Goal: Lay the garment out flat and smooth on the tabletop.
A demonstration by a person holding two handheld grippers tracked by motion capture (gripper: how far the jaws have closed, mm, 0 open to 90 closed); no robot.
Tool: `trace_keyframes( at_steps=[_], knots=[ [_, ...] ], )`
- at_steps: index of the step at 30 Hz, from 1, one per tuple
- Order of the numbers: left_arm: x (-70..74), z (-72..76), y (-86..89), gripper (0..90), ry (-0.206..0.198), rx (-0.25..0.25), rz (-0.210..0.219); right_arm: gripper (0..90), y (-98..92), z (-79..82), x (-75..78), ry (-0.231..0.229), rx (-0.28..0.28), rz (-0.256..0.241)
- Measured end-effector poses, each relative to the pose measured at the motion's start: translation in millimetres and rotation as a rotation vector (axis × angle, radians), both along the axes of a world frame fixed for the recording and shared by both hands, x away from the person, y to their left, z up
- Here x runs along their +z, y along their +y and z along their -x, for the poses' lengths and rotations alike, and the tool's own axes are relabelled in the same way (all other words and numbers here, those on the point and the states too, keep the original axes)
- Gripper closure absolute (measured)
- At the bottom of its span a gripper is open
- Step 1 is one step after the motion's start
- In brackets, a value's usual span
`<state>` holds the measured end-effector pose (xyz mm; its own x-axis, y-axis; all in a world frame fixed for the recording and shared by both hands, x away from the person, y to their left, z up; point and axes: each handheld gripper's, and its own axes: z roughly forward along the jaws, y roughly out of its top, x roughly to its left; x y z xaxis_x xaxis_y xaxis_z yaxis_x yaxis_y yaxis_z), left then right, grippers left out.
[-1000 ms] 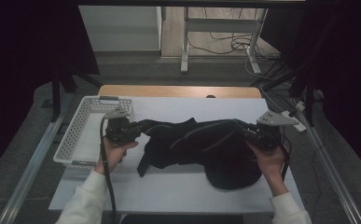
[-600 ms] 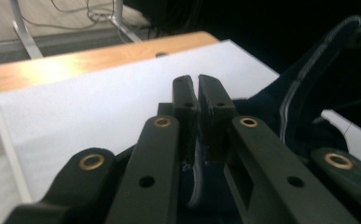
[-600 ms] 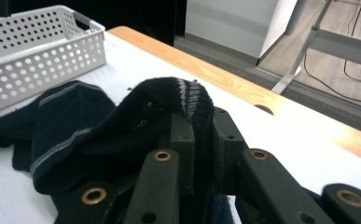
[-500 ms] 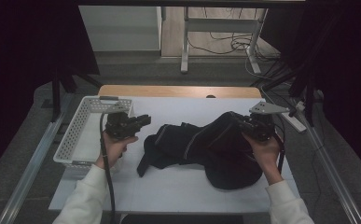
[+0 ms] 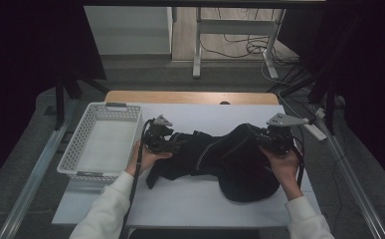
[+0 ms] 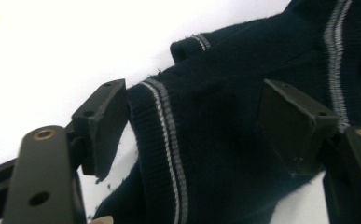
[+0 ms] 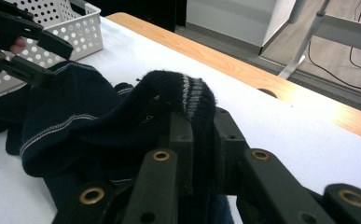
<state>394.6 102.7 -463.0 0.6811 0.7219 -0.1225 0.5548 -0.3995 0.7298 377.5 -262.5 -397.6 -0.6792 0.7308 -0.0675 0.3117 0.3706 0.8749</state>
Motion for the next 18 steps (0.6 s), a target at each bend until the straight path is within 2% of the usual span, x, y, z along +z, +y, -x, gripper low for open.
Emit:
trace_keyframes(
  at_steps=[3,5,8,10,11,13,18],
  knots=[
    [-7.1,-6.7,-1.9,24.7,0.039,0.008,-0.029,80.0,0.3,1.0,-2.1,0.003,0.003,-0.001],
    [-11.8,-8.3,-1.4,34.5,0.065,-0.008,-0.019,79.9,0.3,1.5,-2.9,0.000,0.009,0.004],
    [-15.6,-5.0,-2.3,66.4,0.076,-0.063,-0.020,80.0,0.1,2.9,-3.5,0.000,0.010,0.005],
    [-14.6,-3.0,-1.9,79.3,0.073,-0.085,-0.017,80.0,-0.4,3.6,-3.0,-0.002,0.011,0.008],
    [-13.1,-2.0,-1.3,80.7,0.067,-0.089,-0.016,80.0,-0.6,3.8,-2.4,-0.005,0.009,0.011],
    [-4.3,1.9,3.0,81.7,0.024,-0.079,0.002,80.1,-1.6,4.0,-1.1,-0.015,0.002,0.017],
    [26.3,9.9,24.1,81.8,-0.073,-0.024,0.127,80.2,-6.7,3.3,6.7,-0.032,-0.011,0.008]
  ],
)
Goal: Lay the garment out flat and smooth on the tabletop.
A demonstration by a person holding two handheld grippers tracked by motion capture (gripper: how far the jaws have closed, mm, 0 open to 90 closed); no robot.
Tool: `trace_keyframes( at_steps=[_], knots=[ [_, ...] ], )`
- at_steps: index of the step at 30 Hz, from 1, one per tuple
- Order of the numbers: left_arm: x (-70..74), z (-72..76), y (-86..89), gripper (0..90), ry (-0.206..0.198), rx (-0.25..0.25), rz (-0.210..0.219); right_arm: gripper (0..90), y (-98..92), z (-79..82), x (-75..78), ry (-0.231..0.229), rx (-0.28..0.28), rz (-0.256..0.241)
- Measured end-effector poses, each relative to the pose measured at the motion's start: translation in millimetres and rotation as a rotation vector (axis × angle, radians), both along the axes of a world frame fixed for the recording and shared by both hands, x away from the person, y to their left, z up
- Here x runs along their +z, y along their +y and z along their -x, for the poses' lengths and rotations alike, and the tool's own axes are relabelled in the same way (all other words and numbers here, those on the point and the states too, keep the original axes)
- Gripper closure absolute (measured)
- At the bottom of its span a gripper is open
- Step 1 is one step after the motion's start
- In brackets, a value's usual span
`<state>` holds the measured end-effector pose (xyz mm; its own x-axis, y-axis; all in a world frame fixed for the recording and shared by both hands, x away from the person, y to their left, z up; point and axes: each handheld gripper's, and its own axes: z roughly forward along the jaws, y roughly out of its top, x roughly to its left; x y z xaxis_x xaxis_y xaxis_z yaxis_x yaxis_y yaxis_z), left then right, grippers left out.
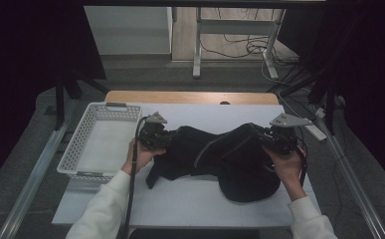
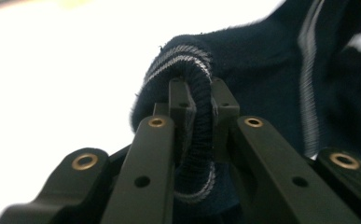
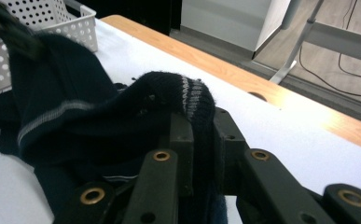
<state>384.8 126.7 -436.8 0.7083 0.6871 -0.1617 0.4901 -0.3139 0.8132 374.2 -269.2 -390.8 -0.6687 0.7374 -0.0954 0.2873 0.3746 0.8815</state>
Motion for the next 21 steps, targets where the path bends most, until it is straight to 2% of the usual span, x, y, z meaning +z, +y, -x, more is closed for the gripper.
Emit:
trace_keyframes(
  at_steps=[2,5,9,13,17,18,19,20,21],
  knots=[
    [13.4,2.1,9.6,81.7,-0.031,0.023,0.050,80.3,-1.7,-0.8,5.2,-0.010,-0.003,-0.004],
    [28.1,0.9,18.9,81.8,-0.070,0.057,0.080,80.5,-3.4,-4.5,17.3,-0.032,-0.010,-0.021],
    [42.3,-6.9,26.4,81.8,-0.087,0.087,0.118,80.6,-0.1,-13.7,32.8,-0.055,-0.019,-0.023],
    [54.8,-16.9,27.3,81.8,-0.108,0.116,0.124,80.6,5.7,-29.9,47.4,-0.069,-0.031,-0.018],
    [60.1,-29.3,22.0,80.5,-0.107,0.141,0.103,80.4,9.6,-51.7,55.1,-0.058,-0.052,-0.025],
    [58.6,-33.6,19.1,78.7,-0.099,0.148,0.089,79.7,10.6,-57.8,54.6,-0.051,-0.059,-0.028],
    [56.7,-36.9,16.1,71.3,-0.089,0.154,0.073,76.2,11.9,-65.4,52.0,-0.042,-0.072,-0.023],
    [55.1,-38.9,13.9,57.6,-0.080,0.158,0.059,66.7,13.3,-71.5,48.4,-0.028,-0.091,-0.013],
    [52.9,-40.2,10.9,48.3,-0.068,0.174,0.046,56.7,14.3,-75.8,45.1,-0.014,-0.105,-0.006]
  ],
)
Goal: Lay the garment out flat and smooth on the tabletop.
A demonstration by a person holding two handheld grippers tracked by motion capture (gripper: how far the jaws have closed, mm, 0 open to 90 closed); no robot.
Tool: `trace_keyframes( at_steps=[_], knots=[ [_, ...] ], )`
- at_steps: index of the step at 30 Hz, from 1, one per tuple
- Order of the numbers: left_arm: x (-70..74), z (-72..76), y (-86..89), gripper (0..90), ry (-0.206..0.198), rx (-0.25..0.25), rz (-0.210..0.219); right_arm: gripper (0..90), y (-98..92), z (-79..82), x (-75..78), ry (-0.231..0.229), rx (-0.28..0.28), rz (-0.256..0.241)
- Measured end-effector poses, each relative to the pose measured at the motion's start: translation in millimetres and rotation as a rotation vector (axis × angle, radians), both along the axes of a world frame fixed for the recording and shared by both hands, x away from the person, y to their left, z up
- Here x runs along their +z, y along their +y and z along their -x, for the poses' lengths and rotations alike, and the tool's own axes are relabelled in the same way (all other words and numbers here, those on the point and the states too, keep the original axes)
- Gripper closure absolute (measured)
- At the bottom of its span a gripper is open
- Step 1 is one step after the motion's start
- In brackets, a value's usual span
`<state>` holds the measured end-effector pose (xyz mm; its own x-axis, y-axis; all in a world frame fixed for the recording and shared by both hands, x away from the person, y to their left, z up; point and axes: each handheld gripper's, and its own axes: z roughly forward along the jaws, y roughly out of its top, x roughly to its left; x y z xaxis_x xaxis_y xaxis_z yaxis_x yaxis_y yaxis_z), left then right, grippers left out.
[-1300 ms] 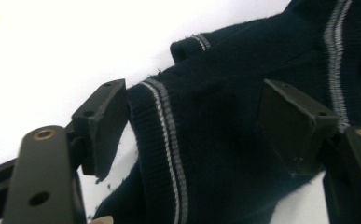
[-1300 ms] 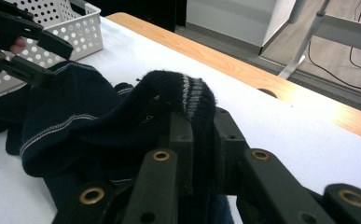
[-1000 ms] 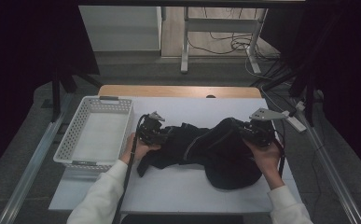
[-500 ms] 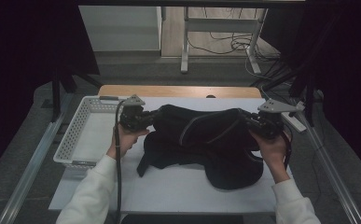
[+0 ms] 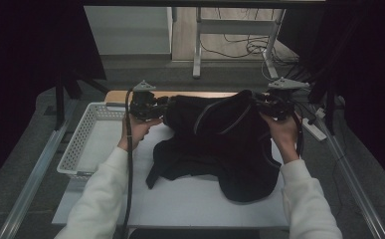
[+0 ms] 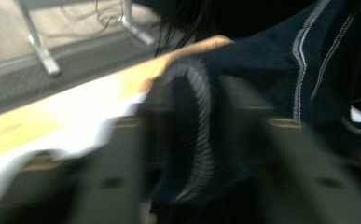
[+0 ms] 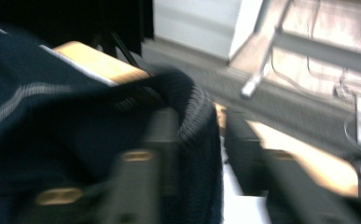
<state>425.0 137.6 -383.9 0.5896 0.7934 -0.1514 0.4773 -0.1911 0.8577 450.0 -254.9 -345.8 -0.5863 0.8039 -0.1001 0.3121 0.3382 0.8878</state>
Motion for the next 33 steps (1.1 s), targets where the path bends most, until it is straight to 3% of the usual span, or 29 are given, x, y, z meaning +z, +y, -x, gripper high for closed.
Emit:
trace_keyframes(
  at_steps=[2,5,15,21,27,29,33],
  knots=[
    [-2.8,2.0,-2.0,34.9,0.004,0.008,0.006,43.8,1.5,-5.6,-8.0,0.037,-0.036,-0.001],
    [-5.7,8.3,-4.6,30.9,-0.010,-0.003,-0.011,39.5,0.3,0.4,-14.7,0.051,-0.013,-0.042],
    [-23.3,41.4,-11.5,26.1,0.014,-0.049,-0.044,37.9,0.3,46.1,-38.1,0.076,0.079,-0.024],
    [-37.8,59.9,-9.4,25.4,0.032,-0.059,-0.035,37.9,4.3,76.8,-58.9,0.101,0.136,-0.018],
    [-49.4,66.1,-11.5,25.6,0.044,-0.063,-0.017,39.5,16.6,99.3,-77.2,0.124,0.203,0.001],
    [-52.1,66.1,-14.9,24.8,0.051,-0.070,-0.031,39.7,23.6,105.5,-84.9,0.118,0.211,0.036],
    [-56.7,69.3,-16.6,24.7,0.054,-0.076,-0.051,39.7,33.1,112.9,-96.5,0.156,0.250,0.056]
  ],
)
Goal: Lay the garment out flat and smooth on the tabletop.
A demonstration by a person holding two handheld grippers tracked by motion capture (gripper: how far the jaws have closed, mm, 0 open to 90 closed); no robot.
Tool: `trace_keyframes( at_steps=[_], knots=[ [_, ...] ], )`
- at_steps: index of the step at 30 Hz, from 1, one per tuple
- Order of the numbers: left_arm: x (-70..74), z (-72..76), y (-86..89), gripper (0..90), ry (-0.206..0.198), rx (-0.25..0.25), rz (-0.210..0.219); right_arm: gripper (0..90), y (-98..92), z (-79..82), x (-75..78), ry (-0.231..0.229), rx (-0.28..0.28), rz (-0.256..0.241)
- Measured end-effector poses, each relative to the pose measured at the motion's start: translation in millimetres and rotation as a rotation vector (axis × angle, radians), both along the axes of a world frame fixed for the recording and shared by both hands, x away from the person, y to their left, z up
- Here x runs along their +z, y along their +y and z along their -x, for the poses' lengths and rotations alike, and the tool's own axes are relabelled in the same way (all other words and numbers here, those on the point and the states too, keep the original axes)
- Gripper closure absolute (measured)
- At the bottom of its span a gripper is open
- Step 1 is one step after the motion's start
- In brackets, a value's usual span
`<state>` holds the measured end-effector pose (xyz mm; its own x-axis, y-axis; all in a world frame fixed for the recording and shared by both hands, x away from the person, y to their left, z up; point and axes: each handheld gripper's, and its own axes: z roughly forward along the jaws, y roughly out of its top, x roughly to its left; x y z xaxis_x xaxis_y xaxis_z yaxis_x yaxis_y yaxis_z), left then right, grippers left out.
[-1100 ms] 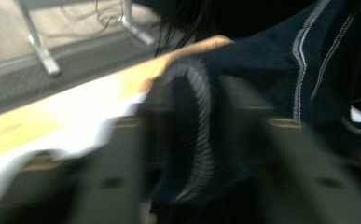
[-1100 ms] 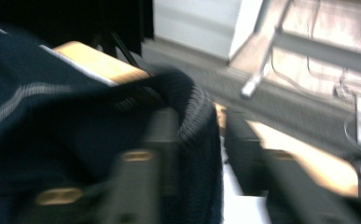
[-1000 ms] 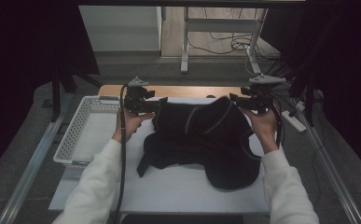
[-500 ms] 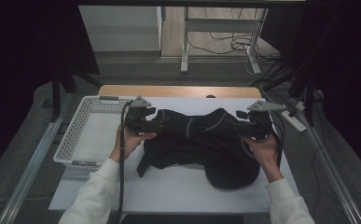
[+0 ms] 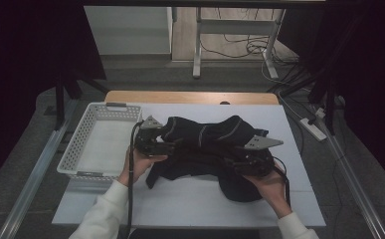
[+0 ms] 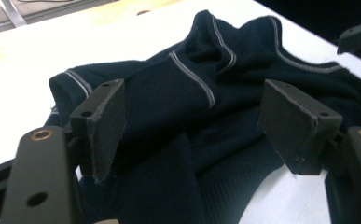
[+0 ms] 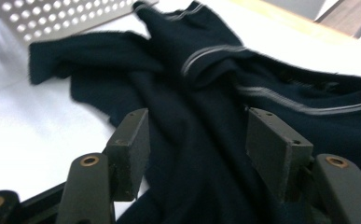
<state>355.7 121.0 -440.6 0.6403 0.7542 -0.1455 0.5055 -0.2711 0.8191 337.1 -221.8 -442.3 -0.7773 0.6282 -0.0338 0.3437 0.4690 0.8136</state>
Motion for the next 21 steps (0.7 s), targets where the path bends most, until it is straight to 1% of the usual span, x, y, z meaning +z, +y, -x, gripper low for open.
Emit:
trace_keyframes(
  at_steps=[3,5,8,10,12,13,17,19,21],
  knots=[
    [-3.1,1.5,0.6,24.7,0.008,0.003,0.001,39.8,4.2,8.2,-7.5,0.030,0.031,-0.009],
    [-5.4,2.6,0.3,24.6,0.014,0.003,0.003,39.7,7.8,13.3,-11.6,0.038,0.051,0.004],
    [-7.8,4.6,-1.0,24.1,0.021,-0.003,-0.011,39.7,13.9,19.7,-17.6,0.056,0.077,0.021],
    [-8.3,5.5,-1.0,23.9,0.022,-0.005,-0.013,39.8,19.3,23.3,-22.1,0.059,0.095,0.044],
    [-8.3,6.0,-0.3,23.8,0.024,-0.005,-0.015,39.7,25.2,24.8,-27.2,0.067,0.110,0.066],
    [-8.6,6.1,0.0,23.7,0.024,-0.004,-0.013,39.8,27.2,24.9,-29.4,0.073,0.115,0.069],
    [-10.0,6.5,0.0,23.5,0.027,-0.006,-0.023,39.8,38.9,26.6,-43.6,0.107,0.145,0.106],
    [-10.7,6.3,-0.1,23.3,0.027,-0.005,-0.032,39.8,43.5,27.0,-48.6,0.121,0.157,0.117],
    [-10.6,6.3,0.4,23.2,0.028,-0.002,-0.029,39.8,48.5,26.6,-53.3,0.132,0.165,0.127]
  ],
)
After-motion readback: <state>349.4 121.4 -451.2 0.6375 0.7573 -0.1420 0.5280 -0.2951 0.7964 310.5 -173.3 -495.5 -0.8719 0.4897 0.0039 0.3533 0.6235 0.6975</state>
